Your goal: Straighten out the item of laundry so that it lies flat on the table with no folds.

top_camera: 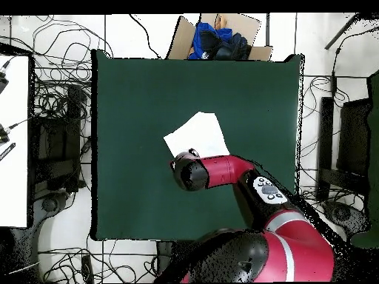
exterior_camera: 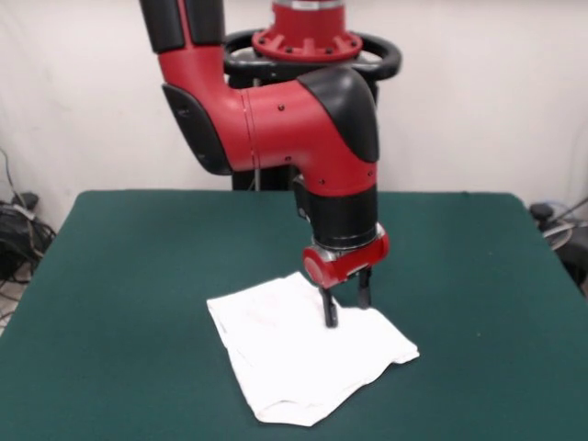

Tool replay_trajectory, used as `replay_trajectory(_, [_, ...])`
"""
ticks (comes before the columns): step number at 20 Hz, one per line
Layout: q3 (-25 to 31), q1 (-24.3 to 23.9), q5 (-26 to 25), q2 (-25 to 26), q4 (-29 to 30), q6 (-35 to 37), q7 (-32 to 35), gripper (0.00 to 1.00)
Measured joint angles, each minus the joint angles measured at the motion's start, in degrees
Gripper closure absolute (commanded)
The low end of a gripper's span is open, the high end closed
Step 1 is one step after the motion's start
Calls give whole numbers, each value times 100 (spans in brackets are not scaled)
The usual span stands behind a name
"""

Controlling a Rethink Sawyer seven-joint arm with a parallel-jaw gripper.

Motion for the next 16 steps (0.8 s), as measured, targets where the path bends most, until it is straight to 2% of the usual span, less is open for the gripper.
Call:
replay_trajectory(7, [-1, 4, 0, 0, 0, -1, 0, 0])
replay_trajectory(8, [-10, 0, -1, -2, -17, -24, 0, 100])
replay_trajectory(16, [-41, 1, -2, 12, -67, -83, 1, 100])
